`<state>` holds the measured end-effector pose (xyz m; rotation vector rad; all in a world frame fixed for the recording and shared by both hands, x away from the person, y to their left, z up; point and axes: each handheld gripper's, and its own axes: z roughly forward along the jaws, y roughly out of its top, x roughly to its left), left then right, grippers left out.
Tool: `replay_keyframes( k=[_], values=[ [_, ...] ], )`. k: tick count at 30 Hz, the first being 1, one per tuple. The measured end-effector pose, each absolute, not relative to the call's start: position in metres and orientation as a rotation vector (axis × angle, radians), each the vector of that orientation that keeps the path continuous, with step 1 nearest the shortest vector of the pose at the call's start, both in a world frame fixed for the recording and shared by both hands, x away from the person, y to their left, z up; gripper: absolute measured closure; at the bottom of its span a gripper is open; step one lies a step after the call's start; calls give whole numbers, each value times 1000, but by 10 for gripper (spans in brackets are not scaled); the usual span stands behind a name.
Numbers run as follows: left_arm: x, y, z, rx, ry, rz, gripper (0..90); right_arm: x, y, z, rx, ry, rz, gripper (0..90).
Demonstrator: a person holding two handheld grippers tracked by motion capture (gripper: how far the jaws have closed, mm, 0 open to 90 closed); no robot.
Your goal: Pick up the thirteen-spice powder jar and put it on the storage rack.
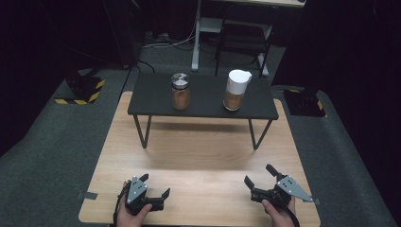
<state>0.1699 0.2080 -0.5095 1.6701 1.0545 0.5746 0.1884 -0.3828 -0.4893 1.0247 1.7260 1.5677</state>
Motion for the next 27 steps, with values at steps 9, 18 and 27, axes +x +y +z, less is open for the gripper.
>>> replay_keyframes(
  k=[9,18,27],
  values=[
    [170,208,-509,1666,1064,577,6,184,-386,-502,1048,1753,1517,0],
    [169,205,-509,1675,1061,584,6,182,-393,-507,1067,1787,1464,0],
    [168,203,-508,1685,1052,589,6,180,-398,-507,1062,1824,1409,0]
  ],
)
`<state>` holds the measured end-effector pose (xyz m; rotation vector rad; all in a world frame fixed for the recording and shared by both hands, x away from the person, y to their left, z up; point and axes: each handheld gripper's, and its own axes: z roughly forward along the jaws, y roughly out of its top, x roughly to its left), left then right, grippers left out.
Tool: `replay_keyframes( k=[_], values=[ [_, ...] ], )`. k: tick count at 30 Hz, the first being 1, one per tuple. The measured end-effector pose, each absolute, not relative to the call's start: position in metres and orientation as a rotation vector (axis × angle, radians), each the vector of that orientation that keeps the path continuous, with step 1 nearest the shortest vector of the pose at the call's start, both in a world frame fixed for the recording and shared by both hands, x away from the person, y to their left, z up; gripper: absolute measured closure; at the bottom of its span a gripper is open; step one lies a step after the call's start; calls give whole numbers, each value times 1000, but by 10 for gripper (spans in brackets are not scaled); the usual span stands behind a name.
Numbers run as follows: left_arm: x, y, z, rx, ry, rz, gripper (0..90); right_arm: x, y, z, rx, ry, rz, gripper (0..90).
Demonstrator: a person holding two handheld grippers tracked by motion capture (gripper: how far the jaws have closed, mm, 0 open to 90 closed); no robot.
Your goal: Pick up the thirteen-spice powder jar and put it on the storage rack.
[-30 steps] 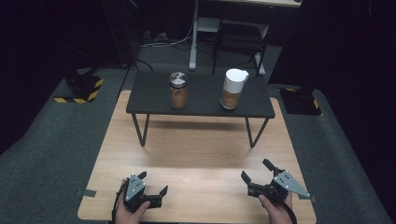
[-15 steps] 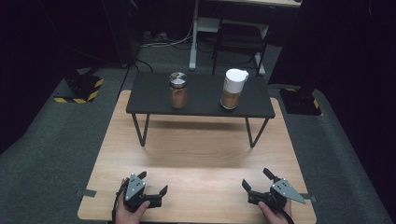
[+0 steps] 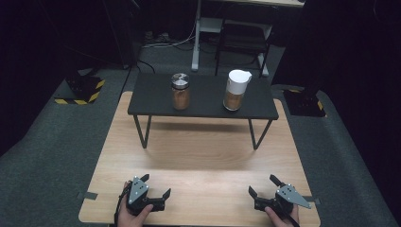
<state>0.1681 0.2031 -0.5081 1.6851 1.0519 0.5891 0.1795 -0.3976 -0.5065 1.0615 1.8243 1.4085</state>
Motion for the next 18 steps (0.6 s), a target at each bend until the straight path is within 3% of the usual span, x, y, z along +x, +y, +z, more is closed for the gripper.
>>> replay_keyframes(
  k=[18],
  values=[
    [168,202,-508,1687,1051,580,6,180,-399,-506,1079,1843,1400,0]
  ],
)
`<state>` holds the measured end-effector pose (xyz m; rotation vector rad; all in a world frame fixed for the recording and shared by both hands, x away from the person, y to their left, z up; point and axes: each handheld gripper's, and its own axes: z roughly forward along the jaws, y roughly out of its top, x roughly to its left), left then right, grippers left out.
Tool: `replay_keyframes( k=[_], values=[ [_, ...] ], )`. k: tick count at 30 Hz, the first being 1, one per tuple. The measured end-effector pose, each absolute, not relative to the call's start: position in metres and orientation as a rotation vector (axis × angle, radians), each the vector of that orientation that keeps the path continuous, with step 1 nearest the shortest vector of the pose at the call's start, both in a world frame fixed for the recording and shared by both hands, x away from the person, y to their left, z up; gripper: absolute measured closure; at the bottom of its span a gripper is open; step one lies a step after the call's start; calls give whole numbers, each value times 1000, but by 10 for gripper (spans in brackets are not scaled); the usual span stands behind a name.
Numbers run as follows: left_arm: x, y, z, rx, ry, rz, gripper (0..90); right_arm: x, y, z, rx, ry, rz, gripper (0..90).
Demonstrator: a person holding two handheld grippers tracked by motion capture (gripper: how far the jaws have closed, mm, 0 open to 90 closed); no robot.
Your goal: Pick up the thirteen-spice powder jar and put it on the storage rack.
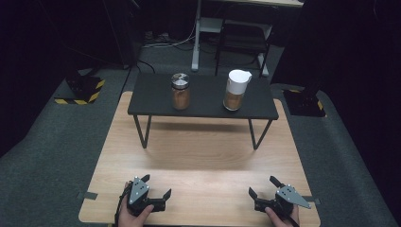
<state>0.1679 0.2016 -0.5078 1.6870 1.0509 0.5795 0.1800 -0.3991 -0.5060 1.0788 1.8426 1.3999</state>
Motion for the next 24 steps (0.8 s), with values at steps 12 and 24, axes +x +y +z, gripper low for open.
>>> replay_keyframes(
  k=[12,24],
  values=[
    [170,202,-507,1687,1061,559,6,181,-402,-507,1095,1838,1419,0],
    [177,199,-505,1714,1031,553,6,174,-404,-511,1085,1806,1438,0]
  ],
)
